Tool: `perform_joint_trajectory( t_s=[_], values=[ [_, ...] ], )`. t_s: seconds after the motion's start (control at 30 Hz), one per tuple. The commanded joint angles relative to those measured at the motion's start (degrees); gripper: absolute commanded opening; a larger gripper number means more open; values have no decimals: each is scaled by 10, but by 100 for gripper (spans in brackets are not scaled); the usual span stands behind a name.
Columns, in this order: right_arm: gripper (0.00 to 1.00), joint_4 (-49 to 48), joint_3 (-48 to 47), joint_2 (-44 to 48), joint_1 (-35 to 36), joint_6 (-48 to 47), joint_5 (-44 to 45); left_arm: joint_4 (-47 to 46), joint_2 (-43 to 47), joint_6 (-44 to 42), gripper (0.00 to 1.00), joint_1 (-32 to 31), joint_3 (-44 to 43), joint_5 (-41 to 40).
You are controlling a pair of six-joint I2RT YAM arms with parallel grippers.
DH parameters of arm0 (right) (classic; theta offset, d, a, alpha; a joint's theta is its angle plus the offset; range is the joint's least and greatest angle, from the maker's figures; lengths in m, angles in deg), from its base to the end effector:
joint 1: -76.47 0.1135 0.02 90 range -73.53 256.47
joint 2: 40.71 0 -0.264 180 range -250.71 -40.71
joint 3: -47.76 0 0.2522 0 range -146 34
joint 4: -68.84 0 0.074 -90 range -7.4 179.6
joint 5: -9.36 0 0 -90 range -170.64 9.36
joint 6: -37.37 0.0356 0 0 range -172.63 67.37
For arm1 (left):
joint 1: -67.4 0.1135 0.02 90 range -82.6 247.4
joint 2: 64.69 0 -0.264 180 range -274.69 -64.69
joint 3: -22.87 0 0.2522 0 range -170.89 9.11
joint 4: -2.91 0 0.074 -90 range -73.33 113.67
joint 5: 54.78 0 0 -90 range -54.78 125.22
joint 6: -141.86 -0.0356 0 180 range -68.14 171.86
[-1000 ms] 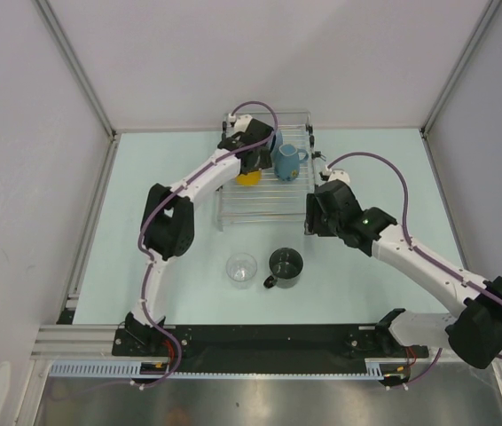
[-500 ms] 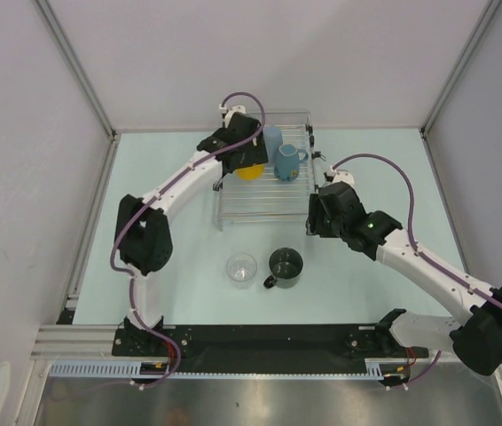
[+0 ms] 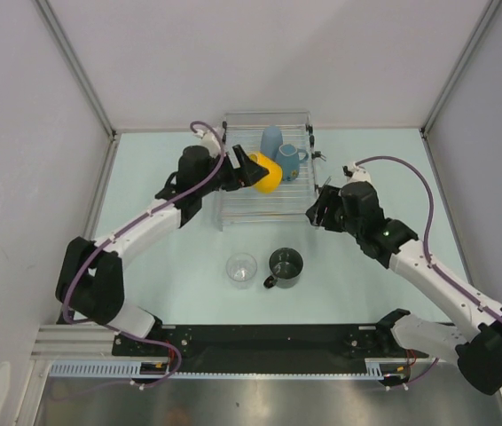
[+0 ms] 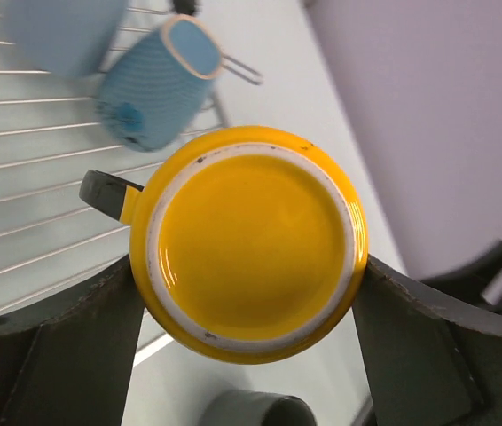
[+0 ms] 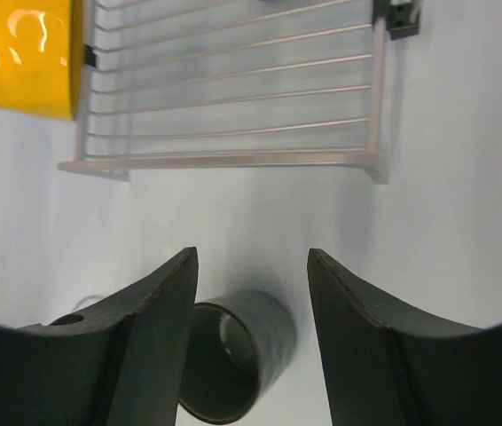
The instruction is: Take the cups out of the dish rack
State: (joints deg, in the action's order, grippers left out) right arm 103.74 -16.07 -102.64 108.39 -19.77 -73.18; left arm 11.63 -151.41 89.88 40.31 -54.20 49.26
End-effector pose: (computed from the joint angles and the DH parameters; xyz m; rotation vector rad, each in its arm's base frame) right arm 0.2057 0.1227 0.2953 0.0953 2.1847 0.5153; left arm 0.3135 -0.1701 0.3006 -0.0136 2.0103 -0.9854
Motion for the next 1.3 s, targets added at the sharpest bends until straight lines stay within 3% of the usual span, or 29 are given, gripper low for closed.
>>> perform_joint_trajectory(
  t_s=[0.0,0.2,0.5,0.63,1.27],
  values=[
    [57,-104,22,30,-16,37,-94,-332,44,124,0,18,80,164],
    [57,-262,87,82,-50,102,-200,-596,17,272,0,19,171,235],
    [55,-487,151,92,-89,213,-300,-689,9,317,0,13,209,252],
    [55,-580,176,87,-95,261,-311,-692,8,315,0,10,224,252],
    [54,-654,125,-10,-62,266,-364,-695,15,318,0,-24,229,265]
  ],
)
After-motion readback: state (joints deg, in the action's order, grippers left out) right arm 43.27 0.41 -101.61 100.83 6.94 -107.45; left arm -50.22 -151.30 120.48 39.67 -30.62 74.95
